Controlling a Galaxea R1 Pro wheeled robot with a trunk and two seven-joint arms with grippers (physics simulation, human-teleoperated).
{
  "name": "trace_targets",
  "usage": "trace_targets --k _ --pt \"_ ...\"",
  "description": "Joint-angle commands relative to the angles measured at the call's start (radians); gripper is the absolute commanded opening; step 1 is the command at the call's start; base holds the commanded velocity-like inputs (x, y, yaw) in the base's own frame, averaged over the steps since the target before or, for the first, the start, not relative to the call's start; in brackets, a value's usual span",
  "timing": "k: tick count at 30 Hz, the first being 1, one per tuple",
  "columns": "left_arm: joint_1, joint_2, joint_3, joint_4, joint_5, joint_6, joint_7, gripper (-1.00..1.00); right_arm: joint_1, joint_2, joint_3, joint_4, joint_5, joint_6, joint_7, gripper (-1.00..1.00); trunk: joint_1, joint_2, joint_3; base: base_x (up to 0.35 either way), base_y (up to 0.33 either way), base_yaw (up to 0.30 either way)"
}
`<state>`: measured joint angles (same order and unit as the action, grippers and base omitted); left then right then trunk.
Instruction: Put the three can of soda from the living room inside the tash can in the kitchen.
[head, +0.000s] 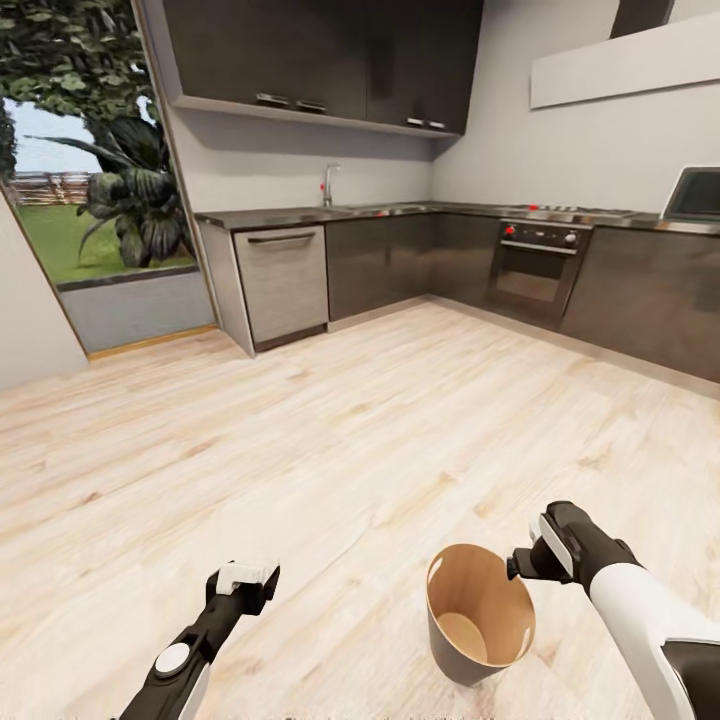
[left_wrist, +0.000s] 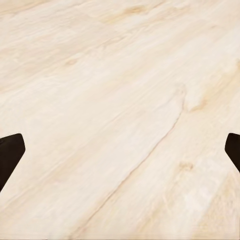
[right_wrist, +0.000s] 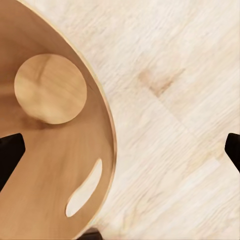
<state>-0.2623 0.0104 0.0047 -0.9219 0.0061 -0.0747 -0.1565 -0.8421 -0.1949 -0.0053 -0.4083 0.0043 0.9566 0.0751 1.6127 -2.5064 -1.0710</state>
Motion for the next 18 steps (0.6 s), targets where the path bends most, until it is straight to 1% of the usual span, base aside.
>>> trace_targets --k 1,12,18 --pt "0.000 0.000 0.000 0.000 0.000 0.000 0.000 1.00 0.000 0.000 0.000 0.000 0.000 -0.001 0.000 1.00 0.000 0.000 -0.004 0.000 0.000 0.000" --pt "0.000 0.000 0.000 0.000 -0.001 0.000 0.000 1.00 0.000 -0.002 0.004 -0.004 0.001 -0.002 0.001 1.00 0.005 -0.003 -0.047 0.000 0.000 0.000" --pt "0.000 0.000 -0.001 0.000 0.000 -0.001 -0.001 1.00 0.000 0.000 0.006 -0.006 0.002 -0.002 0.002 1.00 0.005 -0.003 -0.047 0.000 0.000 0.000"
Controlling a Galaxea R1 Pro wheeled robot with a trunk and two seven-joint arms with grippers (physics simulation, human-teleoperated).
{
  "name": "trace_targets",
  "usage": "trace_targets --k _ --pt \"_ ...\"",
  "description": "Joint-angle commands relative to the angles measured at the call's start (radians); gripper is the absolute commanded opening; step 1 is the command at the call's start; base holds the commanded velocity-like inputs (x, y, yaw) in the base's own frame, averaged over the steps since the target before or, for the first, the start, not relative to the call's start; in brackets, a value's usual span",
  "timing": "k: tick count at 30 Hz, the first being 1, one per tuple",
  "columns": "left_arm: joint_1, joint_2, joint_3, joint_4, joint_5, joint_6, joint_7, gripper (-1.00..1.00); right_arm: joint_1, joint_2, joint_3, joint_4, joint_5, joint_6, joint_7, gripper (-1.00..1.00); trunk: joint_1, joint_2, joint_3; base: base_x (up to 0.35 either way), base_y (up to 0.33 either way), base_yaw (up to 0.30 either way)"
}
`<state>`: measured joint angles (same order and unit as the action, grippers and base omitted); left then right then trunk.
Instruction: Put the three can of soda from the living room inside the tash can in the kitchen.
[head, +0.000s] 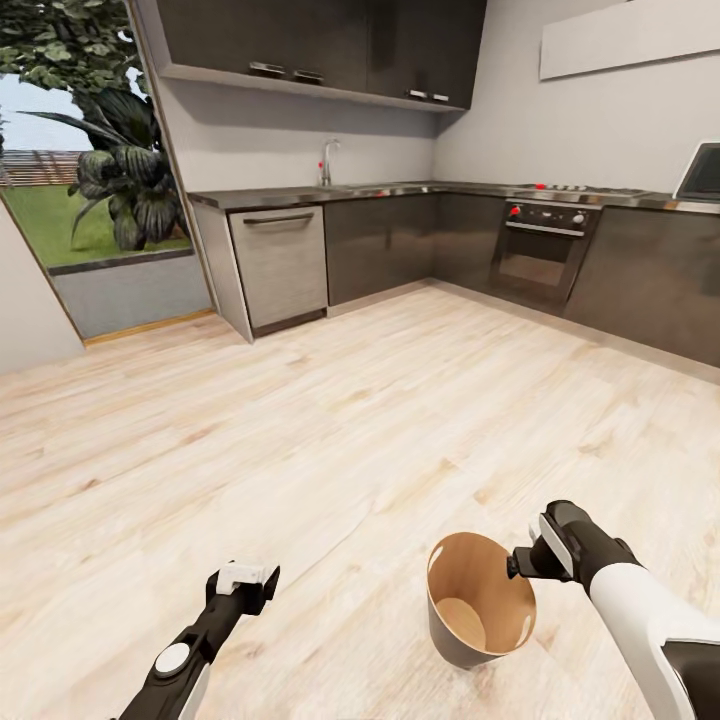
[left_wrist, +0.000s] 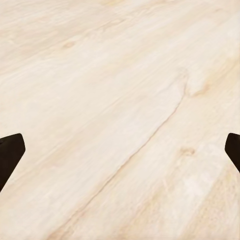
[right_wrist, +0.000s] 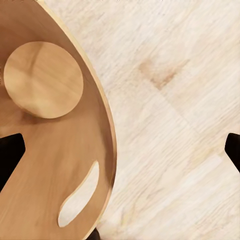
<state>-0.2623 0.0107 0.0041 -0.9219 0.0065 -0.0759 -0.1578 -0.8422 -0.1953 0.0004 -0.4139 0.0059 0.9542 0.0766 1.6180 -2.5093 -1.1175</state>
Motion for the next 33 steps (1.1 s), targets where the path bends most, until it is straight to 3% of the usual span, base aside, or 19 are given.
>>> trace_targets --k 1,5,33 --pt "0.000 0.000 0.000 0.000 0.000 0.000 0.000 1.00 0.000 0.000 0.000 0.000 0.000 0.000 0.000 1.00 0.000 0.000 0.000 0.000 0.000 0.000" --pt "0.000 0.000 -0.001 0.000 0.001 -0.001 -0.001 1.00 0.000 0.000 0.001 -0.001 0.000 0.000 0.000 1.00 0.000 0.000 0.000 0.000 0.000 0.000" --pt "0.000 0.000 -0.001 0.000 -0.002 0.001 -0.003 1.00 0.000 -0.003 -0.002 -0.008 -0.001 -0.001 -0.001 1.00 0.013 -0.007 -0.108 0.000 0.000 0.000"
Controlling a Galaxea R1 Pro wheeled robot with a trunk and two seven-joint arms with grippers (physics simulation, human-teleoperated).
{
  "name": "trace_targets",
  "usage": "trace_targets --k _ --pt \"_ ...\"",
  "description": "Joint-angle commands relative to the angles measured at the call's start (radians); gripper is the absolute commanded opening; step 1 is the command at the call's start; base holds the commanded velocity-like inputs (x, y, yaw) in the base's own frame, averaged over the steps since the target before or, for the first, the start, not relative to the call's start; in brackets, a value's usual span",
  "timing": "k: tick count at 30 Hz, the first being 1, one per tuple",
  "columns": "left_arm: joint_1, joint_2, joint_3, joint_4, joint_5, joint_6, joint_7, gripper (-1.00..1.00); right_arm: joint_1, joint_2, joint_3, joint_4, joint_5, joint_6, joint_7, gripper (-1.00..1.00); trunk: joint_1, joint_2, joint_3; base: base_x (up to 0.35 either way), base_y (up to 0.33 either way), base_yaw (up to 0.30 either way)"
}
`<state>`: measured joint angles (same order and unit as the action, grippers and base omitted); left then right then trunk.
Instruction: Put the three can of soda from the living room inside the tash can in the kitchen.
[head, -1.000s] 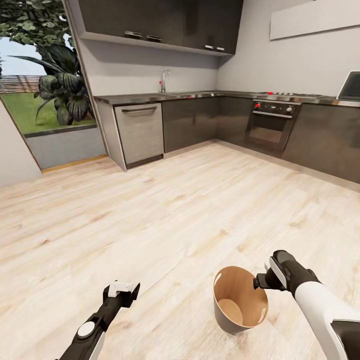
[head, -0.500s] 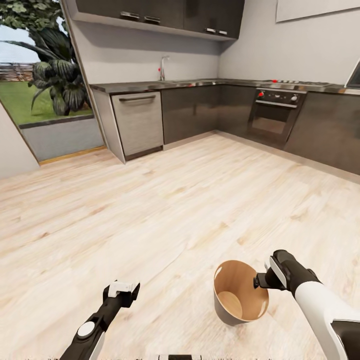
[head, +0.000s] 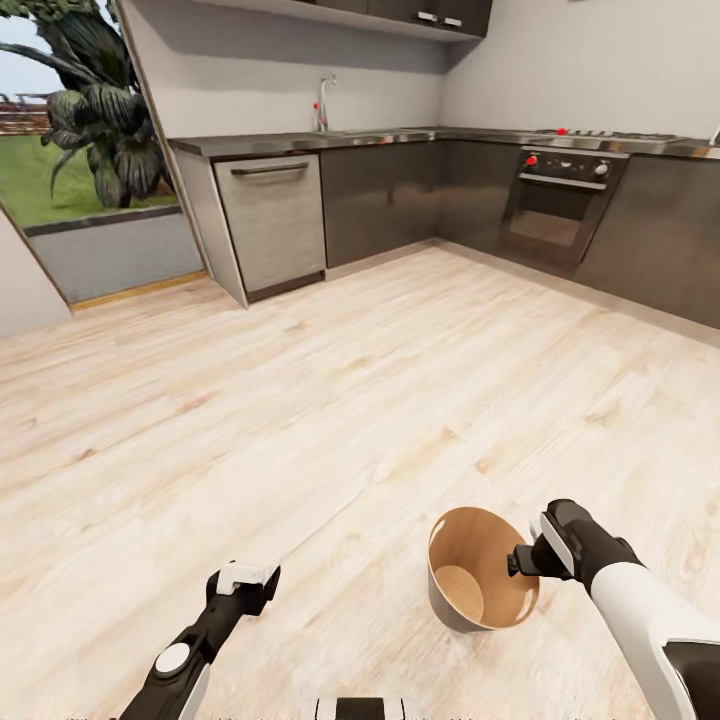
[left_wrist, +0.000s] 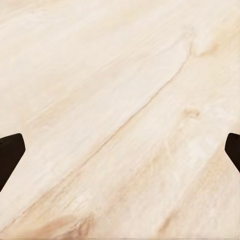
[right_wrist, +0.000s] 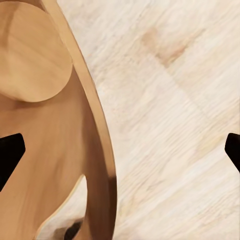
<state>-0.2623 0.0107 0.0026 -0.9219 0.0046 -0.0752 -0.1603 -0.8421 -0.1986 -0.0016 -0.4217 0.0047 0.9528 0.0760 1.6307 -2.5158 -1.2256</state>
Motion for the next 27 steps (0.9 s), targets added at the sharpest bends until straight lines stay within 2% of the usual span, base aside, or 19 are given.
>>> trace_targets --k 1,12,13,20,27 --pt "0.000 0.000 0.000 0.000 0.000 0.000 0.000 1.00 0.000 0.000 0.000 0.000 0.000 0.000 0.000 1.00 0.000 0.000 -0.004 0.000 0.000 0.000" --pt "0.000 0.000 -0.001 0.000 0.004 -0.001 0.001 1.00 0.000 0.001 0.000 0.000 0.000 0.000 -0.001 1.00 0.000 0.000 -0.004 0.000 0.000 0.000" --pt "0.000 0.000 -0.001 0.000 0.004 -0.001 0.001 1.00 0.000 0.002 0.000 0.000 0.000 0.000 -0.001 -1.00 0.000 0.000 -0.004 0.000 0.000 0.000" --pt "0.000 0.000 -0.001 -0.001 0.005 -0.002 0.001 1.00 0.000 0.002 -0.002 0.004 0.000 -0.045 0.006 -1.00 0.000 0.000 -0.004 0.000 0.000 0.000" --pt "0.000 0.000 -0.001 -0.001 0.005 -0.001 -0.001 1.00 0.000 0.002 -0.002 0.005 0.000 -0.053 0.005 -1.00 0.000 0.000 -0.004 0.000 0.000 0.000"
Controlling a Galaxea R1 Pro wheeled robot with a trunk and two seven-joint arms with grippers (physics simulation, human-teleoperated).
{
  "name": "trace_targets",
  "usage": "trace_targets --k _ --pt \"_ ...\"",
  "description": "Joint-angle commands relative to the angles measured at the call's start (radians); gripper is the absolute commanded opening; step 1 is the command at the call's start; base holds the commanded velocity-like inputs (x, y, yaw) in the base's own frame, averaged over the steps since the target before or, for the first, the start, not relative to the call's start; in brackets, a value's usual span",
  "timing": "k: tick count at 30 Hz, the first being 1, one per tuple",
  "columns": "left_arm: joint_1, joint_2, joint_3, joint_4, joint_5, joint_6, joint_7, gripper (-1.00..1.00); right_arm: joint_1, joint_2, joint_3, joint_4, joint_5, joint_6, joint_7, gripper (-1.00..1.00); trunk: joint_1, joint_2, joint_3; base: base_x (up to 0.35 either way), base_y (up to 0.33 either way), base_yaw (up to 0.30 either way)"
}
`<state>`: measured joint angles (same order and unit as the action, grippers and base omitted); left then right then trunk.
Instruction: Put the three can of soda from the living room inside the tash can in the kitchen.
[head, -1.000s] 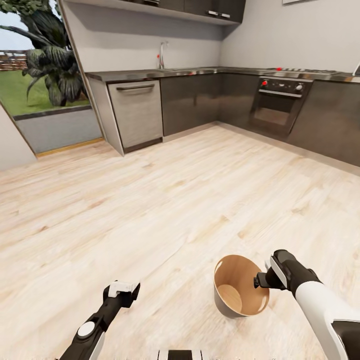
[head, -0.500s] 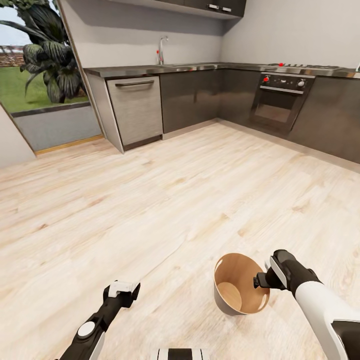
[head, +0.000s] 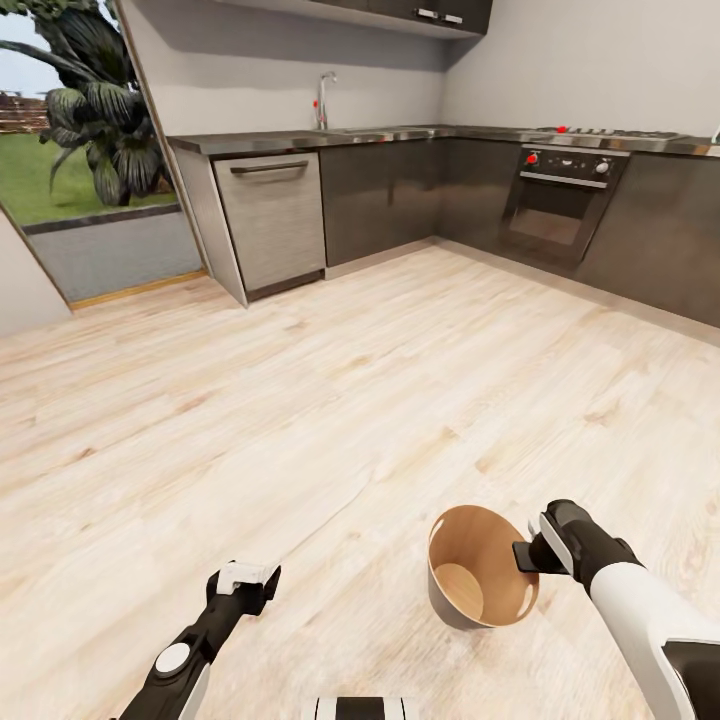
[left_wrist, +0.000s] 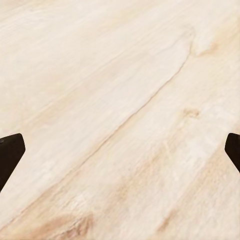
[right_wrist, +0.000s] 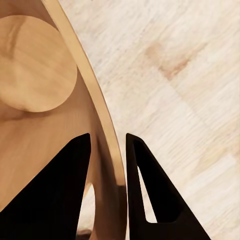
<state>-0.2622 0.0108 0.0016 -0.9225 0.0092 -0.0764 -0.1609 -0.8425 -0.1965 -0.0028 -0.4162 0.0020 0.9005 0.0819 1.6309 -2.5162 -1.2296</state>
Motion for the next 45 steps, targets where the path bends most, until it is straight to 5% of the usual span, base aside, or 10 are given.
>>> trace_targets --k 1,45 --pt "0.000 0.000 0.000 0.000 0.000 0.000 0.000 1.00 0.000 0.000 0.000 0.000 0.003 -0.001 -0.001 -1.00 0.000 0.000 0.000 0.000 0.000 0.000" --pt "0.000 -0.002 -0.002 0.004 -0.012 0.044 0.000 1.00 0.000 0.004 0.001 0.007 0.000 0.005 0.003 -1.00 -0.018 0.010 0.158 0.000 0.000 0.000"
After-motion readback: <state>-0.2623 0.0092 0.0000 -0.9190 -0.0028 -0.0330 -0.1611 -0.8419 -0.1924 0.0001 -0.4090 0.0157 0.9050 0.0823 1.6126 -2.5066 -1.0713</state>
